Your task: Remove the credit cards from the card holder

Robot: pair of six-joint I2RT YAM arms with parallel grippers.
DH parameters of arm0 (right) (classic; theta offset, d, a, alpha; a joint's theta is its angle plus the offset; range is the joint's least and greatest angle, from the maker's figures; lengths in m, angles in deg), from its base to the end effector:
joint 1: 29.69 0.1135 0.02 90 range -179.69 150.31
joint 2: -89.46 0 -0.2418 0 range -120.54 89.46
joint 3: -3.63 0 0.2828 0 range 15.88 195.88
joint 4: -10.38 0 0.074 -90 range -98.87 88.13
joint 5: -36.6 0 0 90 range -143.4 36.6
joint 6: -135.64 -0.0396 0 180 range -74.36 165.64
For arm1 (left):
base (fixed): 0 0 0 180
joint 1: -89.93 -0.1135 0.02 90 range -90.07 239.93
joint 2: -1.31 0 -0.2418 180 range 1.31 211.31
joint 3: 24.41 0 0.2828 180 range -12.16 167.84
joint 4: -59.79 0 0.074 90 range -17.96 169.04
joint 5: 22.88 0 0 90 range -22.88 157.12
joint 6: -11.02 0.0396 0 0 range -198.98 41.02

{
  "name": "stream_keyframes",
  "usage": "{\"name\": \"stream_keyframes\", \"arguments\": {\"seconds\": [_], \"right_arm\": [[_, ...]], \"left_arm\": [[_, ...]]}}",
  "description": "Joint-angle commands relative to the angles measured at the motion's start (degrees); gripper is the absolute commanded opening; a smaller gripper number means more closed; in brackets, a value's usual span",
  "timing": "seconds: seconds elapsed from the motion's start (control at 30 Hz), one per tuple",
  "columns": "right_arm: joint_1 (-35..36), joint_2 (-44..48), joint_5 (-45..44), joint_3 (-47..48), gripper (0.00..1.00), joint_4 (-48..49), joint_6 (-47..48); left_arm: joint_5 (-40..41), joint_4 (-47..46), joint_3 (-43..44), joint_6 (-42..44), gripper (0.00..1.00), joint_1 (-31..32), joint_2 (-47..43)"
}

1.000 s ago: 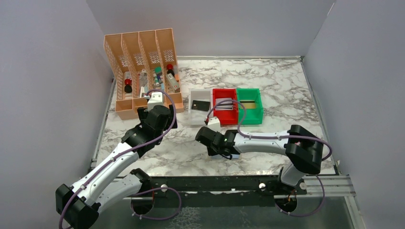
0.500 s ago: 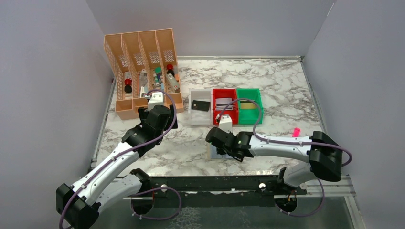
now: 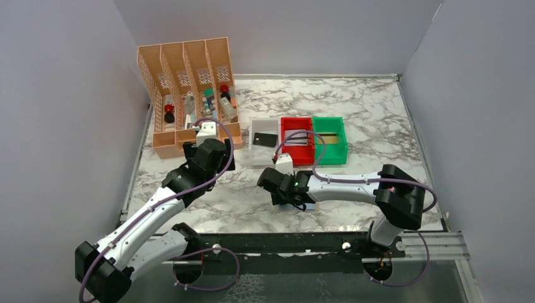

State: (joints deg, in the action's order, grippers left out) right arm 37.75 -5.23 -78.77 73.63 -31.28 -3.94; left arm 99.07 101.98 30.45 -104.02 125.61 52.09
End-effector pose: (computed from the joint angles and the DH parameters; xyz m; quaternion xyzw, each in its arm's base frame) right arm 0.1464 0.3082 0.1358 -0.1038 0.9503 0.0582 0.2877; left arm 0.2022 -0.1194 0.2545 -0.0397 0.8719 0.0010 0.4880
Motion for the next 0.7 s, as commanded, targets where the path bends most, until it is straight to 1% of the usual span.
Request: {"name": "stream_keyframes", "arguments": {"seconds": [0.0, 0.13, 0.23, 0.3, 0.4, 0.5, 0.67], "right_arm": [[0.3, -3.8, -0.7, 3.2, 0.50, -1.7, -1.8], [0.3, -6.2, -1.2, 2.4, 0.50, -2.8, -3.0], [0.3, -6.0, -0.4, 0.4, 0.48, -2.1, -4.0], [0.3, -5.3, -0.1, -0.9, 0.41, -1.3, -4.5], [0.3, -4.1, 0.2, -2.2, 0.28, -0.1, -4.6], [0.3, -2.6, 0.9, -3.3, 0.20, 1.7, -4.1], [0.3, -0.3, 1.2, -4.5, 0.12, 3.5, -3.7]], "left_arm": [[-0.8, -0.1, -0.3, -0.1, 0.99, -0.3, -0.5], [-0.9, -0.1, -0.3, 0.0, 0.99, -0.3, -0.3], [-0.8, -0.1, -0.3, 0.0, 0.99, -0.3, -0.3], [-0.7, -0.1, -0.3, 0.0, 0.99, -0.3, -0.3], [-0.7, -0.1, -0.3, 0.0, 0.99, -0.3, -0.1], [-0.8, -0.1, -0.3, 0.0, 0.99, -0.3, 0.0], [-1.1, -0.1, -0.2, 0.0, 0.99, -0.3, 0.2]]}}
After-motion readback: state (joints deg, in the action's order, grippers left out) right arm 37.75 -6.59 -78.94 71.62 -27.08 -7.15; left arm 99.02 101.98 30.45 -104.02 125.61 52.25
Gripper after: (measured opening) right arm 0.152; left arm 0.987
